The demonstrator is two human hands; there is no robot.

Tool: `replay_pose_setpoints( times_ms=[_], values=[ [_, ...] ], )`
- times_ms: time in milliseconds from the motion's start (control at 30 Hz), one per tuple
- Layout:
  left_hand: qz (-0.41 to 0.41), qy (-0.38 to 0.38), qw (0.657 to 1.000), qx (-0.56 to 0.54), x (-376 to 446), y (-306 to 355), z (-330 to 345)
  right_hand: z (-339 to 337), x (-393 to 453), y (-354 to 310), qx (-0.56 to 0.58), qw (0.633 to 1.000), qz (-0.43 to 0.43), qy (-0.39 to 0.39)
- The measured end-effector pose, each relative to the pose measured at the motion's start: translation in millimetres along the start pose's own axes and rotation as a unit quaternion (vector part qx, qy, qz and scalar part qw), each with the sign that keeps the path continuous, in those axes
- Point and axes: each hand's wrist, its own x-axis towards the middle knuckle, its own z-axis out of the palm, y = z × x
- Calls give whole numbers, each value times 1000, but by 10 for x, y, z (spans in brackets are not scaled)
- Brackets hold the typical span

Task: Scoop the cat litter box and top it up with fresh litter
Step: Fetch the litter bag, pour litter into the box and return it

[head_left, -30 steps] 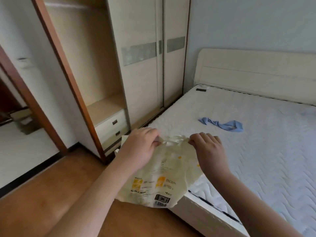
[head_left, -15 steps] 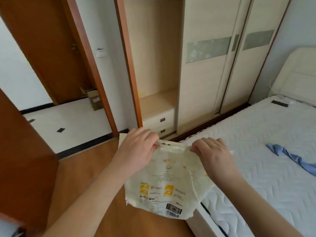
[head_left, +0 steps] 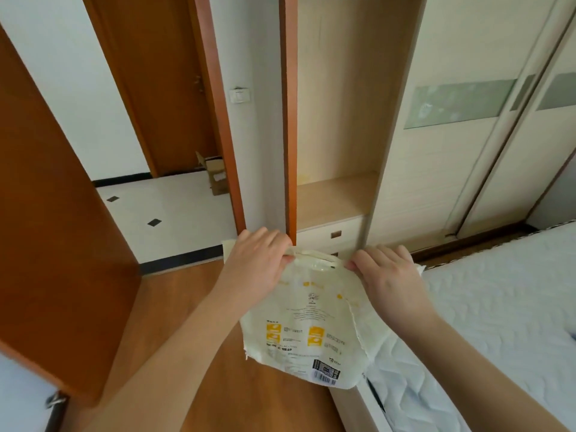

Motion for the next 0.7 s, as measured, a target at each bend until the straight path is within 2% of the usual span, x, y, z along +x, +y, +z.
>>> replay_pose_setpoints(
  times_ms=[400, 567, 700],
  values=[
    [60, 6, 996, -69, 886, -1316, 557, 1296, 895, 65, -42, 998, 41, -26],
    [98, -14, 992, -80, 1358, -1577, 749, 1659, 1115, 219, -32, 994, 99, -19],
    [110, -44, 988, -99, 1711, -1711, 975, 1898, 1230, 411, -17, 994, 105, -29]
  ],
)
